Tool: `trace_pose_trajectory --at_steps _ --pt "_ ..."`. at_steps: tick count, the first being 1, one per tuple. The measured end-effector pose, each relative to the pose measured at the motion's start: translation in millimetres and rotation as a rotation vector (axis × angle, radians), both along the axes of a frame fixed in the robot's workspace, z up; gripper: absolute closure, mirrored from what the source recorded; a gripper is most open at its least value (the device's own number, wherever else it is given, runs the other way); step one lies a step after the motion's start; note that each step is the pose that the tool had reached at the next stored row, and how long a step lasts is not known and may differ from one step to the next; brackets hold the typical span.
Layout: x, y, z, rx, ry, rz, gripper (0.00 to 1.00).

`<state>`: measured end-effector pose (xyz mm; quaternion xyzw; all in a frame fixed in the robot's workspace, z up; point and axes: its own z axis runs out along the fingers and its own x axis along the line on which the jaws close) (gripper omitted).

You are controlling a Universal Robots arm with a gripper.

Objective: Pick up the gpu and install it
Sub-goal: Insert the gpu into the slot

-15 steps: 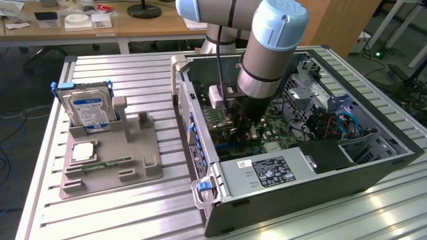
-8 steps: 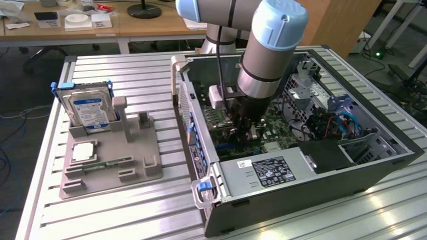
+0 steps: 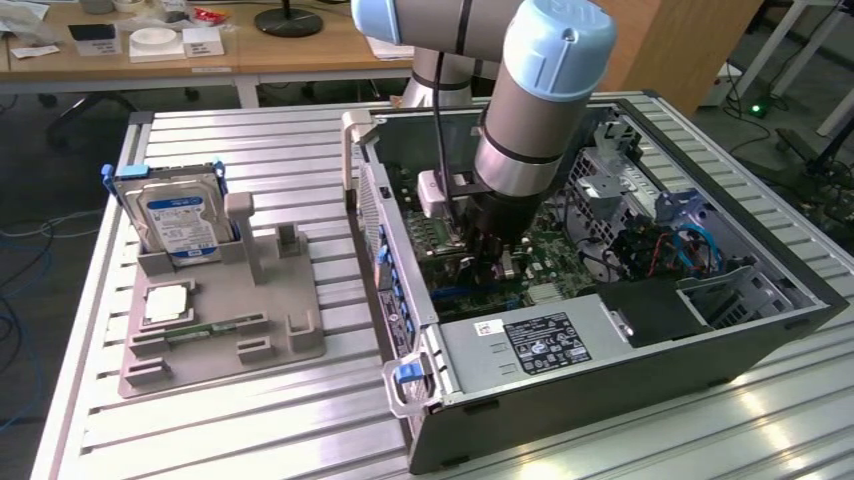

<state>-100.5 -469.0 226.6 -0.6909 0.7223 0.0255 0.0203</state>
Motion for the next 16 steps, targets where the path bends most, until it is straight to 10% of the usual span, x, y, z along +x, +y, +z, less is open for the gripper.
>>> trace_pose_trajectory --at_steps 16 --pt "0.0 1.3 0.0 0.0000 0.0000 0.000 0.72"
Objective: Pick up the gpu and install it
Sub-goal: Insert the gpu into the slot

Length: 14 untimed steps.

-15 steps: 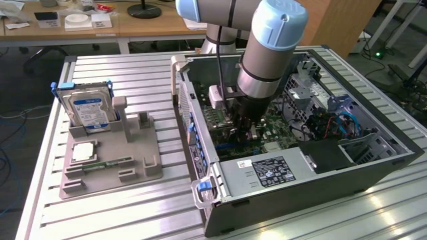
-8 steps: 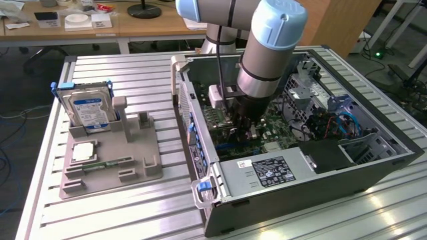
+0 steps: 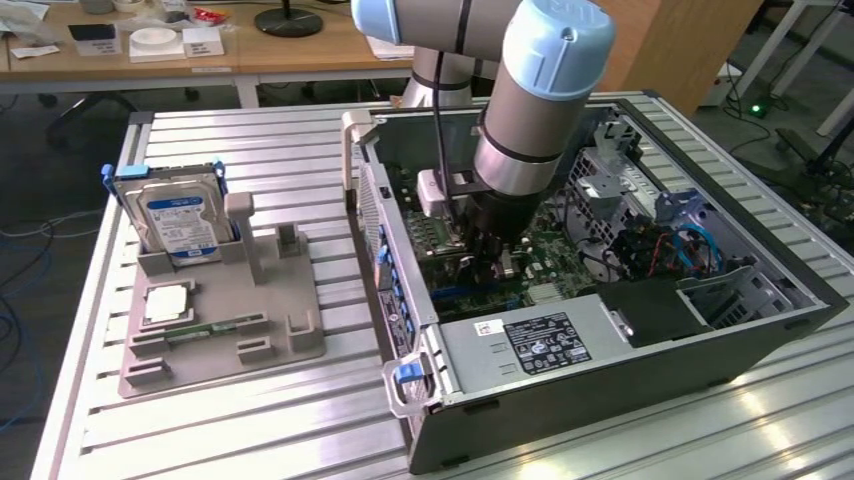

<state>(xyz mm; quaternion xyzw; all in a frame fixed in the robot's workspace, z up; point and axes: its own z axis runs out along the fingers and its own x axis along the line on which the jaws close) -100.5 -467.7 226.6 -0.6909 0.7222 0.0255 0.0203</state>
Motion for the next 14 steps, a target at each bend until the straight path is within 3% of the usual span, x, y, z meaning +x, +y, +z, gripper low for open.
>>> trace_pose_trajectory --at_steps 14 --pt "0.0 0.0 -2.7 0.0000 0.0000 0.000 0.72"
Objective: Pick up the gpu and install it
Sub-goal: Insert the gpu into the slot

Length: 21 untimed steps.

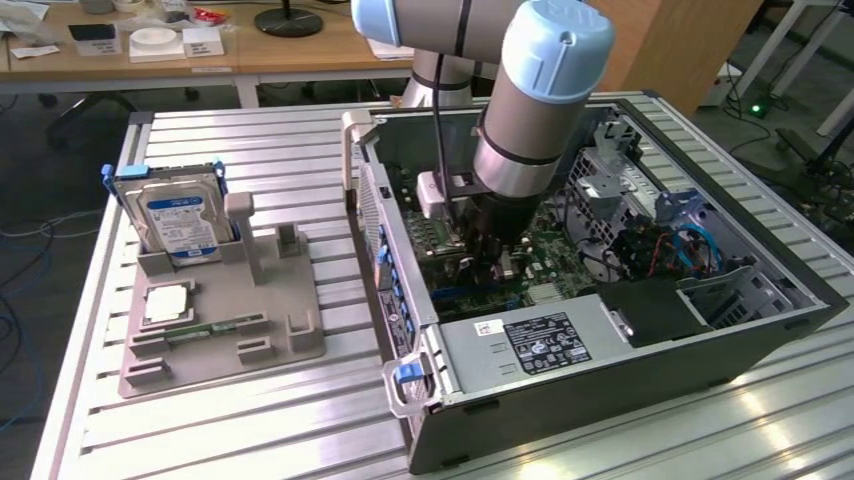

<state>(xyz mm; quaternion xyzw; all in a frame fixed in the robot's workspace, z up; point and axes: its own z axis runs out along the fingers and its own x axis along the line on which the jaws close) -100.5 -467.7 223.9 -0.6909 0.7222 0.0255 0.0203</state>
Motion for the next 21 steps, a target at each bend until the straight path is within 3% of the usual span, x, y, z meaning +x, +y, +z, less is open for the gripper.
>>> trace_pose_trajectory --at_steps 21 --pt "-0.1 -0.1 -3.9 -0.0002 0.0004 0.000 0.72"
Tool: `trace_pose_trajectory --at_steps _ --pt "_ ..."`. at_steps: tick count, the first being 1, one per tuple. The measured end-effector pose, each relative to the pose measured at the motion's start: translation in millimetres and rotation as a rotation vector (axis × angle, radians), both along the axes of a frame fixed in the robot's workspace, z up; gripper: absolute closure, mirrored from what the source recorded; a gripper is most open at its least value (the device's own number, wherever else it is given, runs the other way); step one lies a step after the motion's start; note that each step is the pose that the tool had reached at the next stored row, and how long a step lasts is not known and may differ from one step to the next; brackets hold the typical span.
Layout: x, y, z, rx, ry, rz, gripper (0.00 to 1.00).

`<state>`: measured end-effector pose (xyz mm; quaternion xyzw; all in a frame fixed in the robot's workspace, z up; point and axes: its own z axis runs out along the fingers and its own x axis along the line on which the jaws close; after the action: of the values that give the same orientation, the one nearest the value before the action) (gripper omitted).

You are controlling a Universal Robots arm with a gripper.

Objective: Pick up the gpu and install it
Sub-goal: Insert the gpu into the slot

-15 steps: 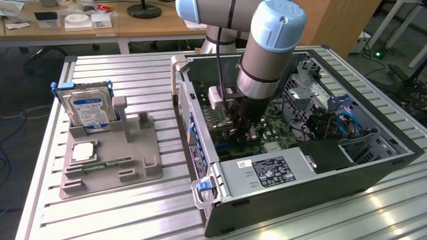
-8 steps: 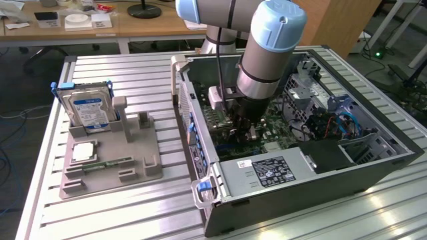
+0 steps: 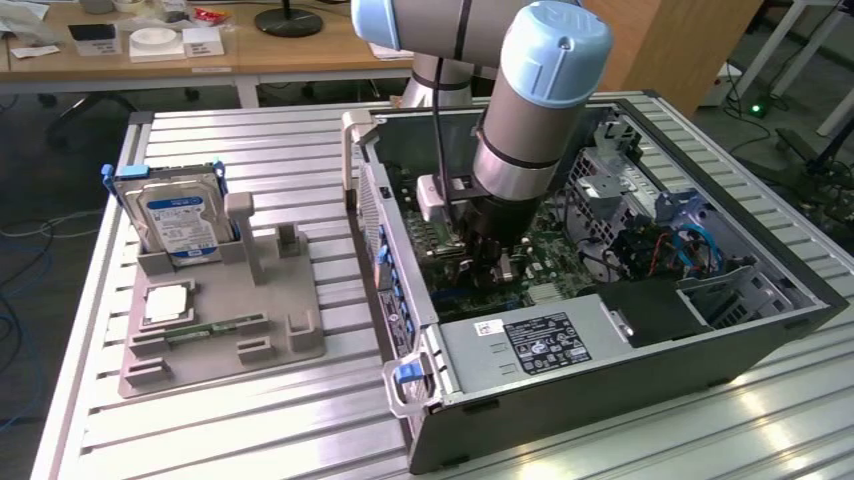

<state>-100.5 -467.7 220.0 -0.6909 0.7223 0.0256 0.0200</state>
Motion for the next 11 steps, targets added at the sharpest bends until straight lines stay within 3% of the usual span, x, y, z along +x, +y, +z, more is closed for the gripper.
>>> trace_pose_trajectory --at_steps 11 --pt "0.1 0.1 -0.2 0.0003 -0.0002 0.000 0.72"
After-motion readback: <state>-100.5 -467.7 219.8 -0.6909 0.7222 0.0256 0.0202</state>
